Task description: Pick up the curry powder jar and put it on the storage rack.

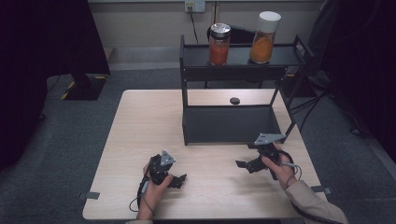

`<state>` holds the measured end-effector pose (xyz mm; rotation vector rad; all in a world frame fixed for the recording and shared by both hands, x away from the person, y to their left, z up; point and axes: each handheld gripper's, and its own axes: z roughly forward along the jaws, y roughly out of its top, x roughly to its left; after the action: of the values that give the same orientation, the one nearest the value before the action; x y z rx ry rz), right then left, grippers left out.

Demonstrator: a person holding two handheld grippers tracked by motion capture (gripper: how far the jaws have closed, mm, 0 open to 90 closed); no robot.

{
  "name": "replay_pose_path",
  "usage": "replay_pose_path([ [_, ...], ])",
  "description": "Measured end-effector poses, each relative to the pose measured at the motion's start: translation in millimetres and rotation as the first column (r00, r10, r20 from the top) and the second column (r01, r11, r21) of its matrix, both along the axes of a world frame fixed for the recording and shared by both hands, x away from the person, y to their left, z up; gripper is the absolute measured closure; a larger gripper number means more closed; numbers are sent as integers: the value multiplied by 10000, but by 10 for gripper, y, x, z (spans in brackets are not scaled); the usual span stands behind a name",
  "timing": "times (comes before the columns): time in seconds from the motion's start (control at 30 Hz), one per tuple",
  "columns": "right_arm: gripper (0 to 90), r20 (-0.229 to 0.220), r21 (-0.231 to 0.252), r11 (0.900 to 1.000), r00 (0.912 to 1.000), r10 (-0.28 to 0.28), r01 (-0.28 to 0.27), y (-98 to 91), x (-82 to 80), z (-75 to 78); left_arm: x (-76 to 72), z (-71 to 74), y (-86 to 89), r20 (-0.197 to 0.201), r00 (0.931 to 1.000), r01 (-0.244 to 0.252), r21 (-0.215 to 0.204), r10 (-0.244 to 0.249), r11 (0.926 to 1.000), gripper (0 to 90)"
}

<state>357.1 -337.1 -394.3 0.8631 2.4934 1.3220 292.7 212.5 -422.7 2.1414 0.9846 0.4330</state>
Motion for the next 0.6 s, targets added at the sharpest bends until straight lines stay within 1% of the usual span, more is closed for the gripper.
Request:
replay_pose_path([
  [0.1,7,-81,-46,10000,10000,13,-14,-15,-8,-56,0,0,0,-1,10000,0,1,0,10000,0],
  [0.17,6,-123,-201,9998,9999,73,-76,-14,-14,-73,0,0,0,-1,10000,-1,0,1,10000,0],
  [0.3,7,-258,-328,9992,9994,226,-234,-38,-22,-124,0,0,0,1,10000,1,1,-1,10000,0],
  [0.53,7,-332,-586,9981,9993,151,-170,-98,-61,-205,0,0,0,1,10000,0,1,0,10000,0],
  [0.6,7,-343,-555,9983,9993,156,-175,-133,-69,-232,0,0,0,0,10000,0,-2,0,10000,0],
])
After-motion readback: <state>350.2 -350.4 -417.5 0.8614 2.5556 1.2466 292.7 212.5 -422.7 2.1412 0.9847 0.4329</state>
